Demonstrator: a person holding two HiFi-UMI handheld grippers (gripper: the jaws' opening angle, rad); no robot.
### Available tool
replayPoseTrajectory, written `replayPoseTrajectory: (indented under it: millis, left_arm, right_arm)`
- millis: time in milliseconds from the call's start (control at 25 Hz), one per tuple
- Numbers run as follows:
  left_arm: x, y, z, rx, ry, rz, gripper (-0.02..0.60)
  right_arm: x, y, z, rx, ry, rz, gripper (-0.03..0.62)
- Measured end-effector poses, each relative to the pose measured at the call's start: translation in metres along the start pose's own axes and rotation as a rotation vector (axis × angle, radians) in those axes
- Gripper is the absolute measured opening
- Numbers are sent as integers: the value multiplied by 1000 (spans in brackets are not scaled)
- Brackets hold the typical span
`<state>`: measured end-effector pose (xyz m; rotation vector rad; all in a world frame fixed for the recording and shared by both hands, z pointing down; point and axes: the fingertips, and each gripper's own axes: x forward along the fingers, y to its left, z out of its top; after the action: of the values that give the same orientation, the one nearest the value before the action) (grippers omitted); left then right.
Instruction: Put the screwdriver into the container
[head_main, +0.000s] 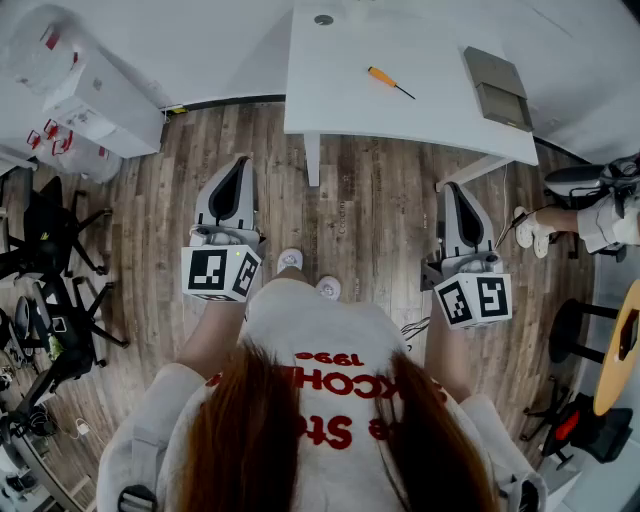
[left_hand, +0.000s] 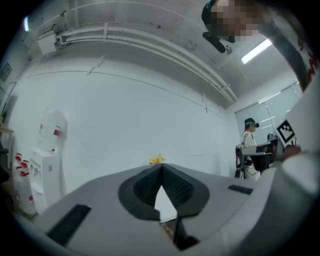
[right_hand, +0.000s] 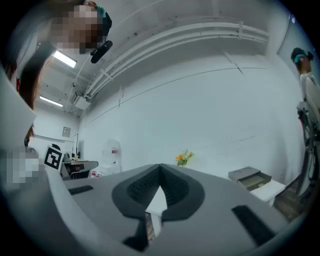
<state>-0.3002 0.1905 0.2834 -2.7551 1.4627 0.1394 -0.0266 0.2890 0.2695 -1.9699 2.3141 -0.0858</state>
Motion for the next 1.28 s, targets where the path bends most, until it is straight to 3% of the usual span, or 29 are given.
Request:
replayPoseTrajectory:
  millis: [800,1280]
  left_arm:
    - [0,-5,-3,2,19,34,6]
    - [89,11,-9,-27,3,-1,6]
  right_arm:
    - [6,0,7,75,-41,66,5]
    - [70,-33,12,57,-17,55,5]
